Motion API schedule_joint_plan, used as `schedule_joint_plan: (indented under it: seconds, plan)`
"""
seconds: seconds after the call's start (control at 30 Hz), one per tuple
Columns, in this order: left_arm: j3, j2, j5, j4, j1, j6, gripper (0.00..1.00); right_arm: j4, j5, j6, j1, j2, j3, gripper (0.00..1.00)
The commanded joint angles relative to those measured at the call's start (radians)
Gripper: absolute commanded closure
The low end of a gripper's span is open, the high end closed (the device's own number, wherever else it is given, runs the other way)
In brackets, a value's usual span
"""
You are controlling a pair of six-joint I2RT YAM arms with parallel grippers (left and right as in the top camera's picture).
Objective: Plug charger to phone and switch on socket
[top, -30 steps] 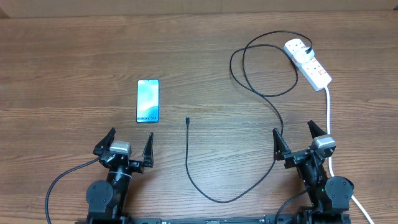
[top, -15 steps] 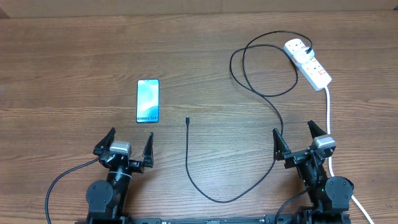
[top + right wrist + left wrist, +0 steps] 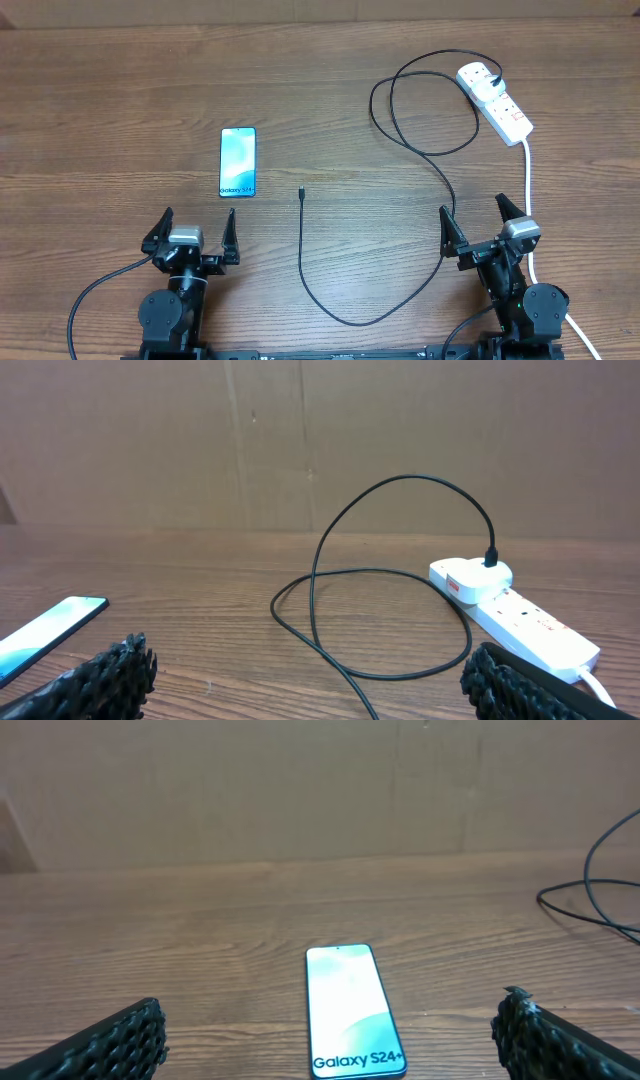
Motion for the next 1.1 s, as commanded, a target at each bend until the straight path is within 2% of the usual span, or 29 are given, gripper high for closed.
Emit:
schedule_joint_plan:
  seconds: [0.0, 0.87, 1.07]
  plan:
    - [-0.004, -0.01, -0.029, 0.002, 0.006, 0.012, 0.0, 0.005, 0.017, -0.001, 0.005, -0.008, -0.011, 0.0]
    - [-0.004, -0.01, -0.021, 0.037, 0.006, 0.012, 0.0, 0.005, 0.013, 0.0, 0.005, -0.008, -0.01, 0.0]
    - [-0.004, -0.01, -0.021, 0.077, 0.006, 0.013, 0.0, 0.005, 0.008, 0.038, 0.005, -0.008, -0.007, 0.0]
